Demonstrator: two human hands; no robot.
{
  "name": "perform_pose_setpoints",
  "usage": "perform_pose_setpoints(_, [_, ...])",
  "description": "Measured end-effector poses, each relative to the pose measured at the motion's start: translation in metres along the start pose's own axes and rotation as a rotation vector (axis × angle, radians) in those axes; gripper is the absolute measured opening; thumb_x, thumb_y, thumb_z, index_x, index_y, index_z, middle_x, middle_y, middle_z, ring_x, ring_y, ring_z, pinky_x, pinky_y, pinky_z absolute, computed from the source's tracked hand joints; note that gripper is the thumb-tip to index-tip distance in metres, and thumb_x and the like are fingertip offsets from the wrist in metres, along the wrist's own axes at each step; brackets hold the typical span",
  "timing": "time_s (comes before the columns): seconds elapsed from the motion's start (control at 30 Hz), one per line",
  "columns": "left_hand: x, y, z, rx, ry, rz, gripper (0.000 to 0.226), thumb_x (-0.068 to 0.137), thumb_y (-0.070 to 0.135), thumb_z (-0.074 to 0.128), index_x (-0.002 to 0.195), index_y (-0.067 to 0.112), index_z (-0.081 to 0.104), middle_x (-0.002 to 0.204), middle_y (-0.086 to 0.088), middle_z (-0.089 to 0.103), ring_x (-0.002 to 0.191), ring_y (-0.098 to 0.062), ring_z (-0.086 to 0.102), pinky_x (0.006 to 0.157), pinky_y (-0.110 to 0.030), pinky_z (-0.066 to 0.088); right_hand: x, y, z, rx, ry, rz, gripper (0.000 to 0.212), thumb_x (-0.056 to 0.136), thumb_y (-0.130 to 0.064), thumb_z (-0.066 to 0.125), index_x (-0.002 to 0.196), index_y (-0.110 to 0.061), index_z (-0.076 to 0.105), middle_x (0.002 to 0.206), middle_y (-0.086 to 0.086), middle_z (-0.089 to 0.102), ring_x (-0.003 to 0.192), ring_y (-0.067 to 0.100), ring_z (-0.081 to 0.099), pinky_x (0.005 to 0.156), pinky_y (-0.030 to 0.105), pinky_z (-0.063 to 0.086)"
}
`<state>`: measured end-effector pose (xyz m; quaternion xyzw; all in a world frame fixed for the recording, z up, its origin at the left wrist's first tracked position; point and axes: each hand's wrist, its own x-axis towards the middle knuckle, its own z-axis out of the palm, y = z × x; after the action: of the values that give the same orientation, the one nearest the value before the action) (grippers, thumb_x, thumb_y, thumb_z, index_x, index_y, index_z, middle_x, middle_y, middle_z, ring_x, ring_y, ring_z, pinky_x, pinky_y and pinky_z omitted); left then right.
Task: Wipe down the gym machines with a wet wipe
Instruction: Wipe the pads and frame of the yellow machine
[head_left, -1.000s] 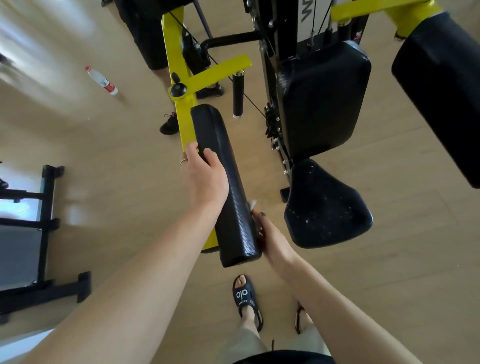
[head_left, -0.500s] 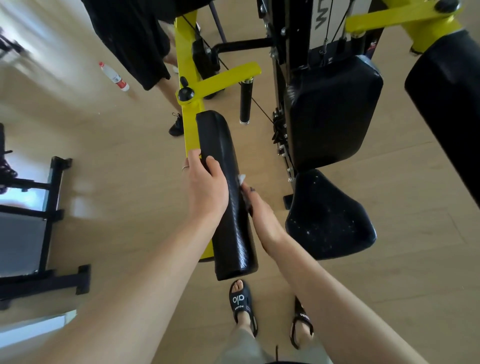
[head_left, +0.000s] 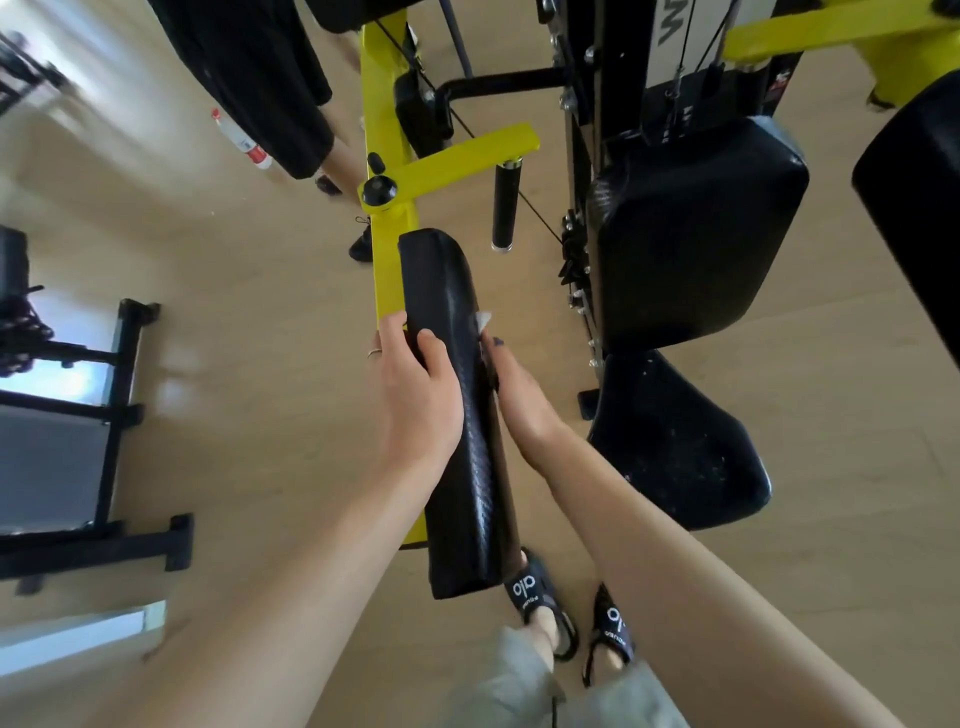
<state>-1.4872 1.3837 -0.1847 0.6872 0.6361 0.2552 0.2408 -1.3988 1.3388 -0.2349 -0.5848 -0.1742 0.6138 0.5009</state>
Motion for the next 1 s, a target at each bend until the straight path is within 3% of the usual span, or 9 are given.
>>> perform_pose_setpoints(0.07, [0.001,-0.001,0.001,-0.002,0.003,-0.002,0.031,0.107,0.023,0.039,0.134,0.011,0.049,0.115,-0.002,0.053,0.112,-0.024,0.049,0.084,-0.025,0.032,-0.001,0.005,0.001,-0.001,-0.001,0.009,0.059,0.106,-0.061,0.022,0.154,-0.034,0.042,0.156,-0.007,0.046,0.145,0.012,0.038,0.107,0.025,0.024])
perform_pose_setpoints(0.23, [0.0,-0.001,0.003,-0.05,0.005,0.01,0.03,0.107,0.018,0.039,0.133,0.007,0.049,0.113,0.002,0.049,0.102,-0.012,0.04,0.081,-0.017,0.027,-0.069,0.058,0.003,0.062,0.003,0.012,0.062,0.098,-0.077,0.028,0.148,-0.046,0.046,0.148,-0.02,0.053,0.139,0.002,0.045,0.119,0.035,0.03])
perform_pose_setpoints(0.37, [0.0,-0.004,0.002,-0.006,0.004,0.028,0.025,0.106,0.022,0.039,0.123,0.008,0.051,0.114,-0.005,0.056,0.102,-0.019,0.044,0.081,-0.026,0.032,0.0,0.03,0.0,0.074,-0.004,0.076,0.07,0.096,-0.073,0.029,0.151,-0.034,0.045,0.153,-0.006,0.051,0.143,0.015,0.043,0.124,0.047,0.026])
perform_pose_setpoints(0.5, [0.0,-0.005,0.002,0.012,-0.006,0.03,0.026,0.107,0.024,0.039,0.124,0.01,0.051,0.116,-0.007,0.058,0.093,-0.01,0.039,0.068,-0.017,0.029,0.064,-0.006,0.001,0.107,0.025,0.071,0.089,0.078,-0.083,0.038,0.148,-0.03,0.049,0.15,-0.001,0.053,0.139,0.019,0.047,0.123,0.048,0.027])
perform_pose_setpoints(0.63, [-0.002,-0.005,-0.002,-0.014,-0.045,0.018,0.025,0.107,0.027,0.038,0.125,0.014,0.049,0.115,-0.004,0.058,0.093,-0.01,0.04,0.073,-0.022,0.03,0.009,0.032,0.002,0.128,0.053,0.094,0.072,0.095,-0.073,0.034,0.151,-0.029,0.046,0.149,-0.003,0.055,0.139,0.017,0.049,0.122,0.047,0.03])
perform_pose_setpoints(0.77, [0.01,0.011,-0.009,-0.034,-0.105,-0.117,0.012,0.105,0.026,0.039,0.111,0.018,0.045,0.098,0.003,0.052,0.091,-0.019,0.048,0.074,-0.036,0.035,-0.022,0.053,0.003,0.209,-0.026,0.098,0.047,0.103,-0.064,0.033,0.128,-0.036,0.063,0.132,-0.009,0.068,0.129,0.012,0.058,0.118,0.041,0.036])
perform_pose_setpoints(0.87, [0.055,0.026,0.004,-0.024,-0.089,-0.354,0.012,0.102,0.024,0.039,0.102,0.015,0.045,0.096,0.001,0.051,0.094,-0.028,0.052,0.077,-0.038,0.036,0.014,0.012,0.003,0.08,0.026,0.008,0.061,0.101,-0.067,0.033,0.148,-0.032,0.05,0.153,-0.006,0.05,0.144,0.013,0.042,0.123,0.033,0.023])
perform_pose_setpoints(0.93, [0.076,0.033,0.016,-0.027,-0.031,-0.402,0.016,0.103,0.024,0.035,0.102,0.013,0.045,0.101,-0.004,0.052,0.1,-0.033,0.053,0.079,-0.039,0.037,0.041,-0.021,0.002,0.012,0.025,-0.093,0.053,0.109,-0.05,0.028,0.156,-0.028,0.04,0.16,-0.008,0.04,0.148,0.008,0.032,0.116,0.022,0.02])
perform_pose_setpoints(1.0, [0.082,0.038,0.028,-0.012,0.033,-0.391,0.02,0.104,0.024,0.031,0.103,0.009,0.044,0.104,-0.01,0.053,0.098,-0.034,0.051,0.078,-0.038,0.033,0.047,-0.035,0.0,-0.037,-0.016,-0.152,0.05,0.111,-0.045,0.026,0.158,-0.029,0.036,0.162,-0.009,0.035,0.15,0.005,0.028,0.12,0.024,0.018])
